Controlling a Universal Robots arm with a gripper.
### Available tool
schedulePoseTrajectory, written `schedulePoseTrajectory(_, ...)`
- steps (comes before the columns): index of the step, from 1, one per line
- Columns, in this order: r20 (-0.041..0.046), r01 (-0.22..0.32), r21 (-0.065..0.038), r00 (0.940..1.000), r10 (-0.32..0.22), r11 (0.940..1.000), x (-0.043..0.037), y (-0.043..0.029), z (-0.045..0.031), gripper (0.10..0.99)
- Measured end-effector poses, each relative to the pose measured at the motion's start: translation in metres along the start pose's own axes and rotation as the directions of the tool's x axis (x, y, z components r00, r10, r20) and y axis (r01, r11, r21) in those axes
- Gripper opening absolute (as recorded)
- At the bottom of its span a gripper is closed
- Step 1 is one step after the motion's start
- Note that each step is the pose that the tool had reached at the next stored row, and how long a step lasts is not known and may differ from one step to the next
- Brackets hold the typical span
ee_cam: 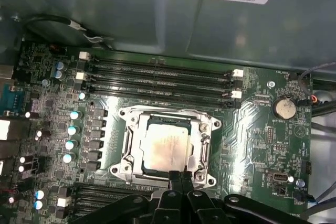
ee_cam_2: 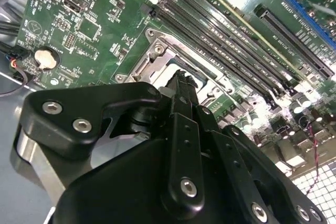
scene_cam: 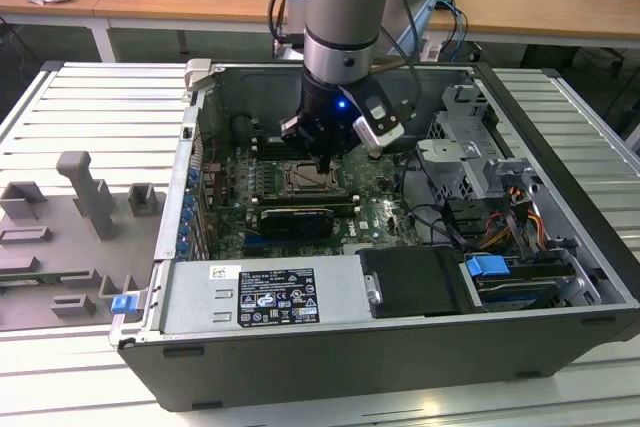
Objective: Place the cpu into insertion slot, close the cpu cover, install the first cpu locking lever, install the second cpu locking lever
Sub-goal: 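Install the second cpu locking lever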
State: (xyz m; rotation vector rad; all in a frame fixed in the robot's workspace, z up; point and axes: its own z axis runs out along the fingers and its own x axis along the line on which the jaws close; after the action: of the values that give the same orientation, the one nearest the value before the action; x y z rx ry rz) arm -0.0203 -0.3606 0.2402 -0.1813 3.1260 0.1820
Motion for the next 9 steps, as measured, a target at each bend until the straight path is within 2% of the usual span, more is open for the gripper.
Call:
schedulePoseTrajectory(7, 0.0000, 0.002, -0.002, 1.0000, -0.002, 1.0000, 0.0009, -0.0079, -0.0009, 0.106)
schedulePoseTrajectory(9, 0.0013, 0.002, -0.013, 1.0000, -0.002, 0.9999, 0.0010, -0.0089, -0.0011, 0.106)
